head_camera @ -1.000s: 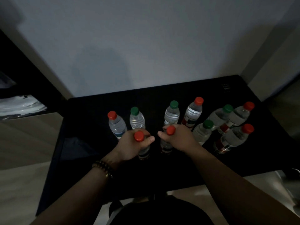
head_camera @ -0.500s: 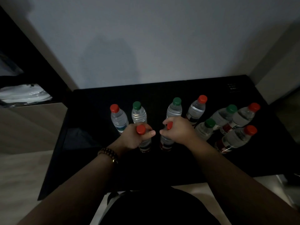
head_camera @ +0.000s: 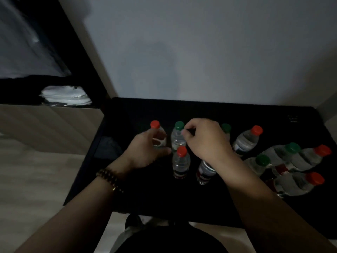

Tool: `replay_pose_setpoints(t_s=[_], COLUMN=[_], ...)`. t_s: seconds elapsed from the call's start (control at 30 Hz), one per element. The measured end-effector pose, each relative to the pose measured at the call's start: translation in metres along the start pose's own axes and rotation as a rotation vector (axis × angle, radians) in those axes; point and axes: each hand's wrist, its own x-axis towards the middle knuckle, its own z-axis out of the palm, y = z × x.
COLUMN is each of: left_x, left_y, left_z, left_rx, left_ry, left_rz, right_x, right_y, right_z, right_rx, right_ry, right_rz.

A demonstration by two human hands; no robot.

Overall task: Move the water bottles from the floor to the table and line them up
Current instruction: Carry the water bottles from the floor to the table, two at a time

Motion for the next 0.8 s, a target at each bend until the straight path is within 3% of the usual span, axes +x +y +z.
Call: replay_pose_setpoints(t_s=[0.13, 0.33, 0.5, 0.8], left_x=[-0.032, -0.121, -0.203, -0.366], left_y=[-0.023, -0.098, -0.189, -0.345], left_z=[-0.064, -0.145, -0.206, -0.31], left_rx=[0.125, 0.255, 0.214, 0.129], left_ry=[0.192, 0.417, 0.531, 0.616], left_rz=[-0.056, -0.215, -0.396, -0.606], right_x=[0.005, -0.006, -0.033, -0.101], right_y=[-0.068, -0.18, -0.28, -0.472], right_z=[0.016, 0.084, 0.166, 0.317], right_rx=[-0.001, 0.017, -0.072, -0.122], right_ry=[0.009, -0.232, -0.431, -0.63], right_rz=[-0.224, -0.418, -0.471, -0.53])
